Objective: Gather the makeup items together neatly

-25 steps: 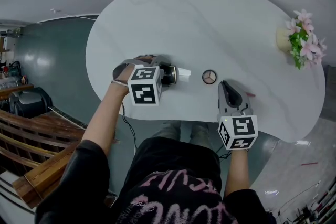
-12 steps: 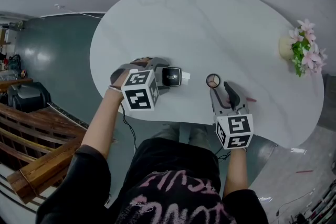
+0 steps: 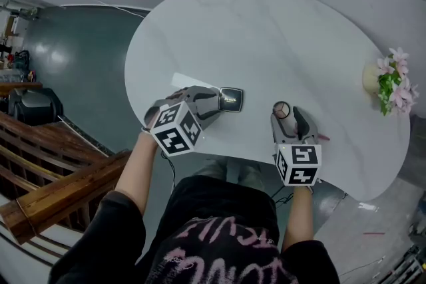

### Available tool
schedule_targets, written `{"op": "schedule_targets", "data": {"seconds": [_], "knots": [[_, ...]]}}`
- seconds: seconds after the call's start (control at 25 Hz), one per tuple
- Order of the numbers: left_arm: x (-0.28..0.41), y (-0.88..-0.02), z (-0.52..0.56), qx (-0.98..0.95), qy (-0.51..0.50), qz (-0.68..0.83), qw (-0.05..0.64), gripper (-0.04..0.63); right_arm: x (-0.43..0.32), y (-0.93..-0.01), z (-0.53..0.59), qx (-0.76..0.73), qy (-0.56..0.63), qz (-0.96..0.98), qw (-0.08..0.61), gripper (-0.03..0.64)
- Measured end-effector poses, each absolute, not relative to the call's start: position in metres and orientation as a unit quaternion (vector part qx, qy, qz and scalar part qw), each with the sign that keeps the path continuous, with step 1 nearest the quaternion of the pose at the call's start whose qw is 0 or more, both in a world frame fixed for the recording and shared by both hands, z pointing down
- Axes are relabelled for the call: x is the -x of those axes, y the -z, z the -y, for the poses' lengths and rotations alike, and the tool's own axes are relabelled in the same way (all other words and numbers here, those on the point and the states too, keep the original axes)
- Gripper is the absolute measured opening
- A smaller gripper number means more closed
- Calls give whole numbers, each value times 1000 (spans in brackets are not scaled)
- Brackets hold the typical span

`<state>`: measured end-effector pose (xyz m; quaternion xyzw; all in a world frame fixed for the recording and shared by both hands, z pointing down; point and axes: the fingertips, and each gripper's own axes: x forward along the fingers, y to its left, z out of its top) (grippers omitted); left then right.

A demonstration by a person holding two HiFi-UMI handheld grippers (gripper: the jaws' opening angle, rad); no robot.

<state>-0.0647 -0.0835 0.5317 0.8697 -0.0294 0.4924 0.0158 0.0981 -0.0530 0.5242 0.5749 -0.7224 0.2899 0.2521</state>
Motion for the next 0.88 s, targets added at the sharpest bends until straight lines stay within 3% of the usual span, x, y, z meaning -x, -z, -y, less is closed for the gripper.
{"op": "schedule_targets", "data": {"seconds": [0.12, 0.24, 0.88], "knots": [[68, -529, 83, -878, -475, 59, 26, 85, -101, -528, 54, -575, -297, 718, 256, 290], [70, -527, 81, -883, -460, 82, 38, 34, -103, -532, 55, -573, -305, 715, 261, 291], [83, -528, 63, -890, -442, 101, 56, 19, -95, -550, 62, -555, -312, 709, 302, 293]]}}
